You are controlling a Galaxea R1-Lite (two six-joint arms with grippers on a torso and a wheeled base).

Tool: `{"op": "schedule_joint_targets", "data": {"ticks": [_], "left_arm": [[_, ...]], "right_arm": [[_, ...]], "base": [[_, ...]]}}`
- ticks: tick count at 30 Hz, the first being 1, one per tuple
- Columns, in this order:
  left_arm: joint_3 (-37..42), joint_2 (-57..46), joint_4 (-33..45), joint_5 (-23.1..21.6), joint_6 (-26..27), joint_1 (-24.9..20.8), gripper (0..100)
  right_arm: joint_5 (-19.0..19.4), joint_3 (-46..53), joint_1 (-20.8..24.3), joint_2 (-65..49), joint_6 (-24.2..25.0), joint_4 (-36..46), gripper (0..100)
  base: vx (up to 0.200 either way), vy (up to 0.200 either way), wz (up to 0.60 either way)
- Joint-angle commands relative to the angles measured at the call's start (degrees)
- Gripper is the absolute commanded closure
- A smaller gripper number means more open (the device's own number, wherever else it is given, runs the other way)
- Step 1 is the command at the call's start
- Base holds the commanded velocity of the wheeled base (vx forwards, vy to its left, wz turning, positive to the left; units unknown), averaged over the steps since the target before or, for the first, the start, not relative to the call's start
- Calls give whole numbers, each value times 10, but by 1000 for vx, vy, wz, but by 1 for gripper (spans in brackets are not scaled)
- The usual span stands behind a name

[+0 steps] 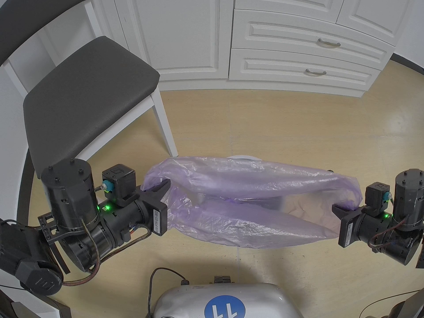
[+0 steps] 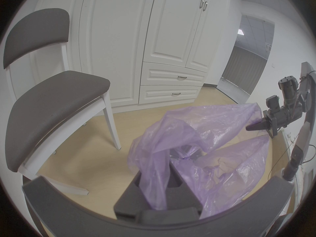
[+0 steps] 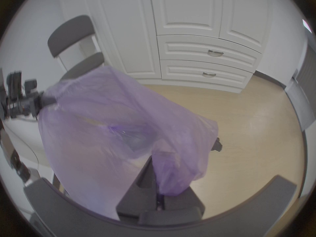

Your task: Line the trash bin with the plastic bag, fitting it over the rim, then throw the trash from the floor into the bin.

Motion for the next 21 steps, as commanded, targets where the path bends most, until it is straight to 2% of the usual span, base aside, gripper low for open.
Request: {"op": "schedule_joint_targets", "data": {"ticks": [1,9,14,21], "left_arm": [[3,-1,-1,-2,2,8,100],[14,5,-3,-12,17,23,100],[17,7,-8,-44,17,36,100],[13,6,-8,-50,16,53,100]], "right_arm": [[-2,23,-17,-3,-24,9,100],[-3,48,-34,-3,-69,9,100],[-3,52,-38,-4,-72,9,100],[-4,55,-60,-4,-90,10,100]], "base": [[0,0,0],[0,0,0],[0,0,0],[0,0,0]]}}
